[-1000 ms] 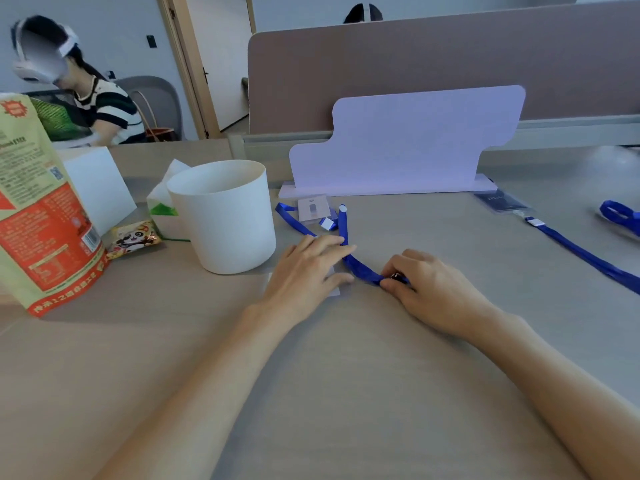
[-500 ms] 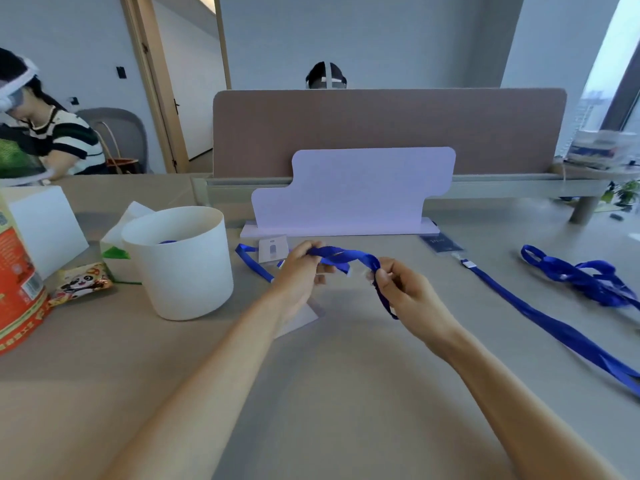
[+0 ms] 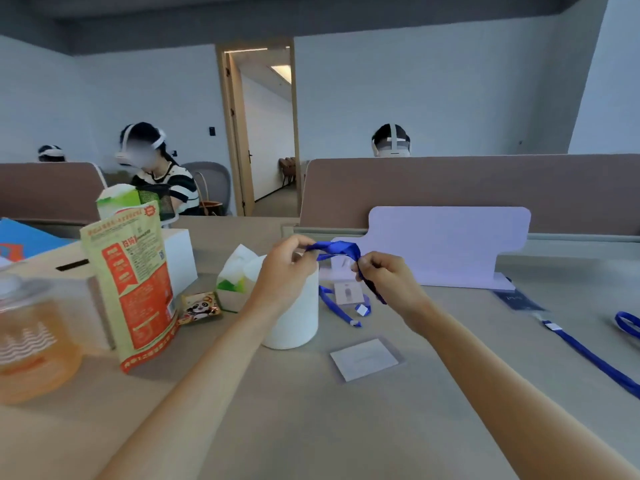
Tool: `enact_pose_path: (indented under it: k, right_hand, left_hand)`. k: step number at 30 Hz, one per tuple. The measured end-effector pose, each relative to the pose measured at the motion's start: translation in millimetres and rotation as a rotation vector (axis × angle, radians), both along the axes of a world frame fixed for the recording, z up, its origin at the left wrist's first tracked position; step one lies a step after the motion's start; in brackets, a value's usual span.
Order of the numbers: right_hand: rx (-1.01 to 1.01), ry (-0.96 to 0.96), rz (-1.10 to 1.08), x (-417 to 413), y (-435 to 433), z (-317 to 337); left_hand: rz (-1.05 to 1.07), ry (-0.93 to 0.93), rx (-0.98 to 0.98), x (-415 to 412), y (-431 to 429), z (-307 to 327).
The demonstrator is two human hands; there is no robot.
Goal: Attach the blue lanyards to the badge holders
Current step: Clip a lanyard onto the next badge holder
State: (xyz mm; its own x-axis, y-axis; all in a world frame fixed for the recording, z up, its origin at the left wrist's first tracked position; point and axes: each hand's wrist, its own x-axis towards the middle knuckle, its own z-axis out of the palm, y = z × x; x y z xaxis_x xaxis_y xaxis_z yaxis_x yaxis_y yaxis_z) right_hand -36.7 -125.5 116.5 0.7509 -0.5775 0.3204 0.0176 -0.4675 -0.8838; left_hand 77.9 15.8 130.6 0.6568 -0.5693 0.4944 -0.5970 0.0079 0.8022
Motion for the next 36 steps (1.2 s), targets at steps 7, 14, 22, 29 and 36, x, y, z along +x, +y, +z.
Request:
enact_pose_path:
  k: [7, 14, 22, 29, 36]
  right_hand:
    - [-0.366, 0.416, -0.009, 110.6, 14.8, 43.6]
    - [-0.507, 0.467, 0.064, 134.9, 21.3, 41.8]
    - [-0.473, 0.102, -0.152, 69.4, 2.4, 27.4]
    - [-0.355, 0.147, -0.238, 0.0, -11.1, -31.8]
    - [-0.097, 0.126, -0.349, -45.9, -26.2, -90.5]
  left_hand:
    - [0.182, -0.19, 0.418, 75.6, 34.5, 2.0]
    - [0.185, -0.118, 0.436, 96.0, 36.0, -2.2]
    - [0.107, -0.248, 0.291, 48.9, 26.0, -5.5]
    - [-0.064, -0.281, 0.242, -21.2, -6.7, -39.8]
    - [-0.124, -0.309, 0.648, -47.1, -41.5, -117.1]
